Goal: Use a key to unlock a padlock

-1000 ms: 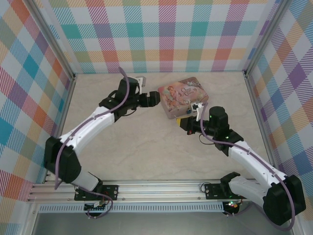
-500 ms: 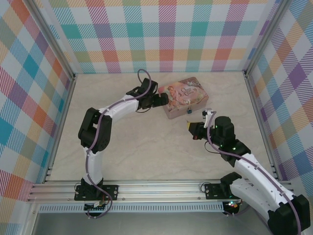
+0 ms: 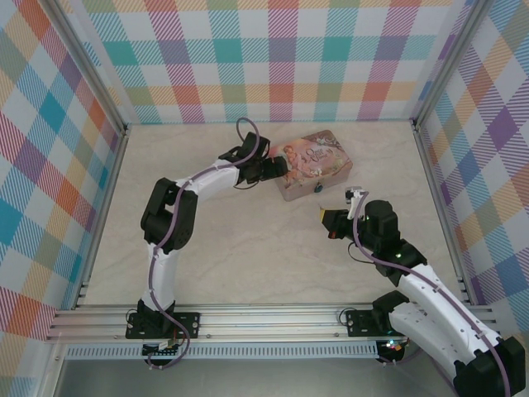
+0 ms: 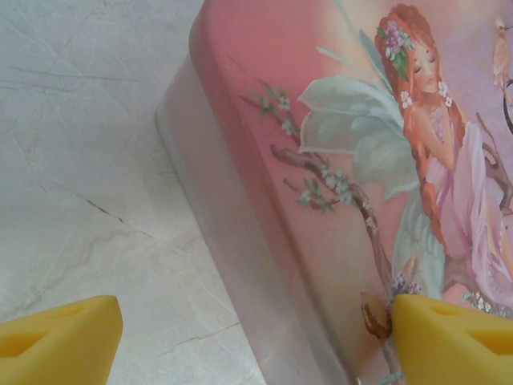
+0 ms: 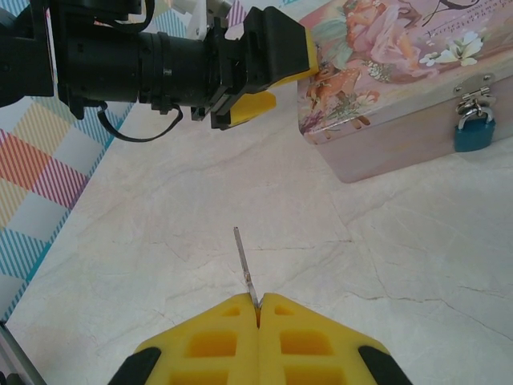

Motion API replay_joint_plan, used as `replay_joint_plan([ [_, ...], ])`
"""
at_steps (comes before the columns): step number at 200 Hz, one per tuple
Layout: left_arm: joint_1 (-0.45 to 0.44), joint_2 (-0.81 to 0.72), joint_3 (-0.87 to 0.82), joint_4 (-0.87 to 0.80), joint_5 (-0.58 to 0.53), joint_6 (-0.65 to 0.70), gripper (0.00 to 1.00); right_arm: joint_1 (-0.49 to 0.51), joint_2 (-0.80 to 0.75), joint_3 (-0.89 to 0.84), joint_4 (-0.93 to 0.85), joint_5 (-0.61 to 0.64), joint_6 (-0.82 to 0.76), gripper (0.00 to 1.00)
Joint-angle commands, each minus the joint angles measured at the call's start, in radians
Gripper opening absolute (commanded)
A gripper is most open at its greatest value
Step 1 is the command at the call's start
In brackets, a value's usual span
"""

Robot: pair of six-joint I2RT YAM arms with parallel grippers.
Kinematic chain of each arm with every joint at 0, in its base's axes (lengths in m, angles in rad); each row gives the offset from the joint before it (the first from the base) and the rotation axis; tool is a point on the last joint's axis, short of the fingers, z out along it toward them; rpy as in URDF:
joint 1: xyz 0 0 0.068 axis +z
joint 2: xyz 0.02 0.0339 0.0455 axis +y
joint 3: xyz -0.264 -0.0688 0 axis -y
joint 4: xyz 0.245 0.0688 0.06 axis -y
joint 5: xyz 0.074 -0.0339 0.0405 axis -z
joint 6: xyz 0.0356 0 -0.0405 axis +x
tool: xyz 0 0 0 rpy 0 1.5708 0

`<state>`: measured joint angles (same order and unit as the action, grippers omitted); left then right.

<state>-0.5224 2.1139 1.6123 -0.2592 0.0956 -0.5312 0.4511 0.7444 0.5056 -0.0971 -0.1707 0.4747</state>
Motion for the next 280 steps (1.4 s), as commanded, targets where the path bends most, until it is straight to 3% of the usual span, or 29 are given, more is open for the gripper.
replay_joint_plan([
  [1,0.045,-0.044,-0.106,-0.055,-0.036,0.014,0.85,-0.005,0.004,-0.001,-0.007,0.011,-0.002,0.02],
  [111,0.15,-0.392,-0.589,0.019,-0.034,0.022,0.85,-0.005,0.083,0.001,0.026,-0.012,-0.01,0.02],
  [142,0.223,-0.5,-0.7,0.006,-0.032,0.027,0.85,-0.005,0.106,-0.001,0.042,-0.028,-0.008,0.02],
  [204,0.383,-0.571,-0.731,-0.058,0.006,0.099,0.86,-0.004,0.138,0.004,0.066,-0.047,-0.005,0.02],
  [280,0.36,-0.859,-0.854,0.092,0.146,0.148,0.9,-0.005,0.177,0.0,0.136,-0.071,-0.007,0.02],
])
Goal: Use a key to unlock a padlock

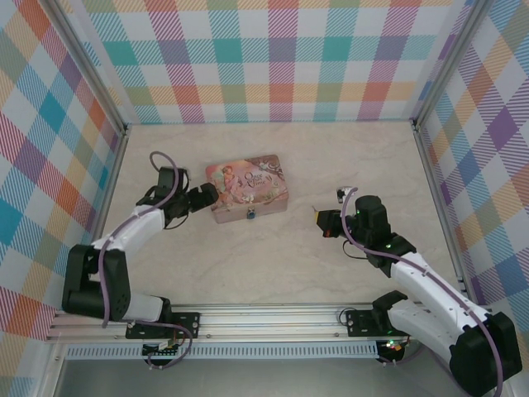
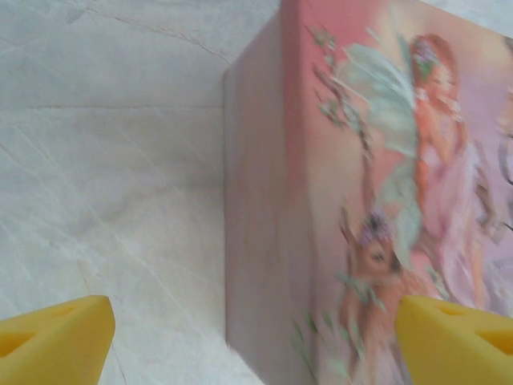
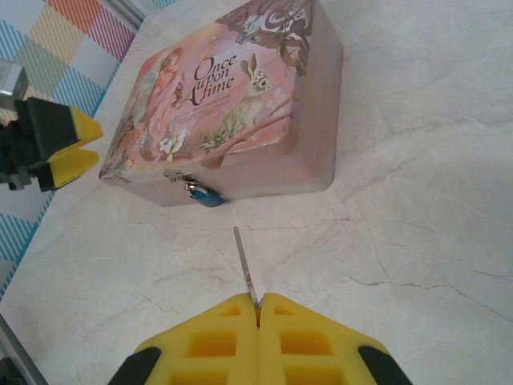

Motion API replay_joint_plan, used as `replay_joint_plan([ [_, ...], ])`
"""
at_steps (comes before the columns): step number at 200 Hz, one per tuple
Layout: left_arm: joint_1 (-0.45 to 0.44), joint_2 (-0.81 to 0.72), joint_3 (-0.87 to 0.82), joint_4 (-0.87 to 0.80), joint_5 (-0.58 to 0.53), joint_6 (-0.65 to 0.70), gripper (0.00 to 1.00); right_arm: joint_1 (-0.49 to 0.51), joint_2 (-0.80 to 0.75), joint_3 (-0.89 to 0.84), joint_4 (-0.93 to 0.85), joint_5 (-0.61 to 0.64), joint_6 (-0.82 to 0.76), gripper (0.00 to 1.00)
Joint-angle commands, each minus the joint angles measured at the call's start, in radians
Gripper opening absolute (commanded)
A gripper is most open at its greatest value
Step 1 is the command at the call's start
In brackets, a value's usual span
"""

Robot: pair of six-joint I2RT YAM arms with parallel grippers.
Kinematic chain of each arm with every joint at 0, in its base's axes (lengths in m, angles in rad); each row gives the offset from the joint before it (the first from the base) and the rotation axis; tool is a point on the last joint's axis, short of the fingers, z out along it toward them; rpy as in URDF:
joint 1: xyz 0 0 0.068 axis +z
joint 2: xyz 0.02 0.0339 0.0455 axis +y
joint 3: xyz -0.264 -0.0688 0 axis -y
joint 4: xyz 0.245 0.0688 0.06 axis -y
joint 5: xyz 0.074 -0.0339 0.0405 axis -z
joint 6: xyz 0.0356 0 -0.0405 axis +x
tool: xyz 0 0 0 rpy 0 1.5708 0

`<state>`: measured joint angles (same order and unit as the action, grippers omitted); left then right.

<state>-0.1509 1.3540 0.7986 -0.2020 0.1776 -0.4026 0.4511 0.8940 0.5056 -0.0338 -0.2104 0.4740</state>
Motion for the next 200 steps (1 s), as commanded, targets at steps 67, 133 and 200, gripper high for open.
replay_joint_plan([
  [67,-0.062,-0.111,0.089,-0.002,0.153,0.004,0.89,-0.004,0.263,0.144,0.201,-0.133,-0.006,0.02],
  [133,-0.293,0.254,0.47,-0.023,0.162,0.074,0.88,-0.002,0.219,0.139,0.151,-0.045,0.005,0.02],
  [200,-0.415,0.592,0.797,-0.192,0.112,0.165,0.87,-0.003,0.03,0.111,-0.047,0.076,-0.024,0.03],
])
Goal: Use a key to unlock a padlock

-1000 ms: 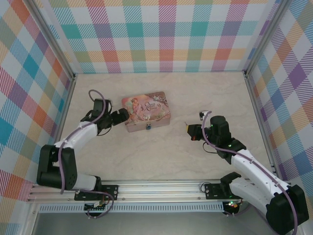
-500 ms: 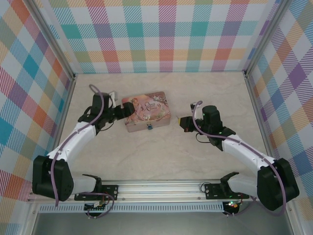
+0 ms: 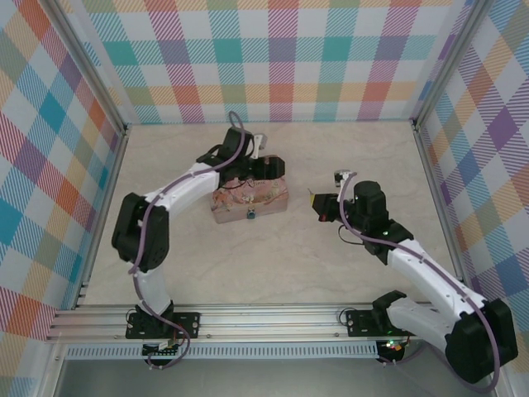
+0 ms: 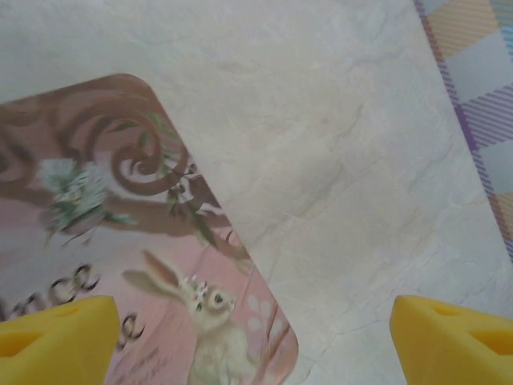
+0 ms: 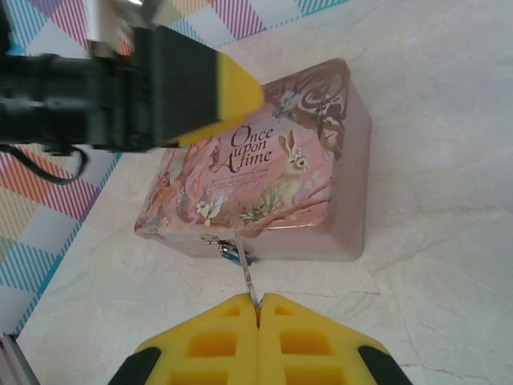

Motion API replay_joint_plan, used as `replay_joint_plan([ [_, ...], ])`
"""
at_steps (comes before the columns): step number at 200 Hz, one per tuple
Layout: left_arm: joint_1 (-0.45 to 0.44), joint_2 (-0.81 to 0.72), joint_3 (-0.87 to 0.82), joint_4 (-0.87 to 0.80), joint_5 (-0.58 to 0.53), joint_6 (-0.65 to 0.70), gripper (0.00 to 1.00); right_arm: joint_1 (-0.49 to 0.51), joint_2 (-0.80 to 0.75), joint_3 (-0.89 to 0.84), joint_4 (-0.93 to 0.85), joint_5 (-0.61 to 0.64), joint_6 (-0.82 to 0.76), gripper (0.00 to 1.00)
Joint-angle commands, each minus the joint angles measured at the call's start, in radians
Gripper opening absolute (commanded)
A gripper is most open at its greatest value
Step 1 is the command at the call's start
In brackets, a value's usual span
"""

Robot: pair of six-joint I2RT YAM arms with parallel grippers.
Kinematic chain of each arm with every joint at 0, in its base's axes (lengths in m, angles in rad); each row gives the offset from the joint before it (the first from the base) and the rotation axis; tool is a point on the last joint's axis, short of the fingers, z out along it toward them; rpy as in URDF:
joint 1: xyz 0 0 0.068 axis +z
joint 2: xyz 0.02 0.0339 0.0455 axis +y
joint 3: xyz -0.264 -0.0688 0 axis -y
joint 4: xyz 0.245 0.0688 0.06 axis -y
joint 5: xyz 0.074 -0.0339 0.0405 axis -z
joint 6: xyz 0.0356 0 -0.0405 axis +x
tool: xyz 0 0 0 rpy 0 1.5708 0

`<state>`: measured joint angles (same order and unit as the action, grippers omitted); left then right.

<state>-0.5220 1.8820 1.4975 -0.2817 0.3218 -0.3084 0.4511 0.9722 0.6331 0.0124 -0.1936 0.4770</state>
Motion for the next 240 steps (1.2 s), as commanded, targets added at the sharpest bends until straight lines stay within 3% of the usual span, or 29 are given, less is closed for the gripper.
replay_joint_plan([
  [1,-0.045,0.067,0.102,-0.115,-0.035,0.072,0.87,-0.003,-0.051,-0.016,-0.097,0.061,-0.027,0.03],
  [54,-0.086,0.122,0.151,-0.208,-0.155,0.104,0.86,-0.003,-0.159,-0.01,-0.208,0.149,-0.047,0.03],
  [136,-0.158,0.083,0.016,-0.204,-0.111,0.074,0.86,-0.006,-0.178,0.051,-0.278,0.21,-0.117,0.03],
  [240,-0.243,-0.064,-0.129,-0.111,-0.066,-0.015,0.88,-0.051,-0.159,0.035,-0.255,0.153,-0.078,0.04],
])
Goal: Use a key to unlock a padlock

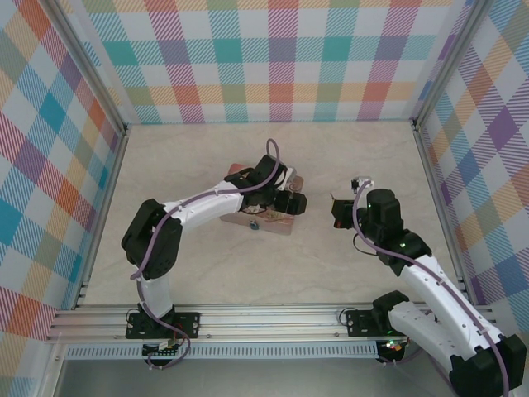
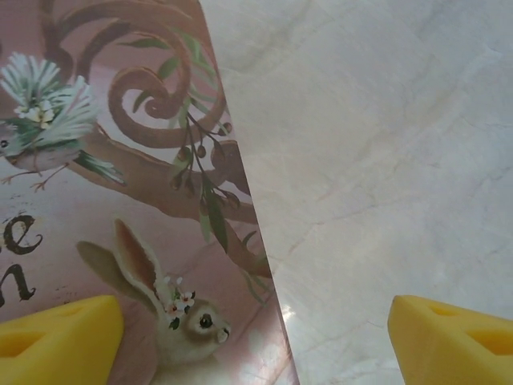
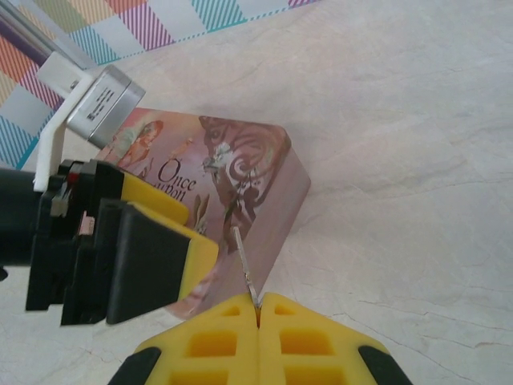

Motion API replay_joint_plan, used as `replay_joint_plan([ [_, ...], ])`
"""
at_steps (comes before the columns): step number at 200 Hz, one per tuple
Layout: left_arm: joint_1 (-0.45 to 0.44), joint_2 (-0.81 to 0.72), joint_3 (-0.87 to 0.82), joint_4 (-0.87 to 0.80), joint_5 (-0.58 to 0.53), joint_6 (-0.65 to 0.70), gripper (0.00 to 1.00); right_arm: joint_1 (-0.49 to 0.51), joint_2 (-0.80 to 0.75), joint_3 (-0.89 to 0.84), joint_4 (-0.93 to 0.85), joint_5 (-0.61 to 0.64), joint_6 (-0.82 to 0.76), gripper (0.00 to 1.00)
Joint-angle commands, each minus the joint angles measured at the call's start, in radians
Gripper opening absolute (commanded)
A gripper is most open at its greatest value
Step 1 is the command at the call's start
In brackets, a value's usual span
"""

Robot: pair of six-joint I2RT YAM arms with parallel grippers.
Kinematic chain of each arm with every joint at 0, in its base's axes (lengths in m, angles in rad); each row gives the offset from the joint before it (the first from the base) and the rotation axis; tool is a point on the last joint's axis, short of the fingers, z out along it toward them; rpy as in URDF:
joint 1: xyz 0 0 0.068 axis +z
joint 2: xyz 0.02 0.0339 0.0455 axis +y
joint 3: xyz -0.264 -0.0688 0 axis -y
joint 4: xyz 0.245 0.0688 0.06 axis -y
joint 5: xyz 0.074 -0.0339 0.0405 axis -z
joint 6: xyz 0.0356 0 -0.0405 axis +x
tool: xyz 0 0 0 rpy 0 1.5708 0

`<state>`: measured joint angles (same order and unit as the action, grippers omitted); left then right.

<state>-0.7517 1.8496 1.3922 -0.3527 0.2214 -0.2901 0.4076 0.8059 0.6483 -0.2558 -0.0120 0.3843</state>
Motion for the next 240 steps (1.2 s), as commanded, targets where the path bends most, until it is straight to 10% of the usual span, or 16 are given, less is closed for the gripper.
replay_joint_plan([
  [1,-0.013,-0.034,-0.023,-0.041,0.033,-0.033,0.88,-0.008,0.008,0.02,0.014,-0.03,0.015,0.04],
  [55,0.059,-0.225,-0.052,-0.018,-0.023,0.006,0.94,-0.009,0.049,0.024,0.06,-0.109,0.027,0.04],
  [135,0.249,-0.623,-0.592,0.231,0.053,0.026,0.97,-0.01,0.141,0.017,0.167,-0.202,0.038,0.04],
  [240,0.252,-0.454,-0.891,0.872,0.156,-0.013,0.97,-0.01,0.136,0.0,0.172,-0.214,0.036,0.04],
])
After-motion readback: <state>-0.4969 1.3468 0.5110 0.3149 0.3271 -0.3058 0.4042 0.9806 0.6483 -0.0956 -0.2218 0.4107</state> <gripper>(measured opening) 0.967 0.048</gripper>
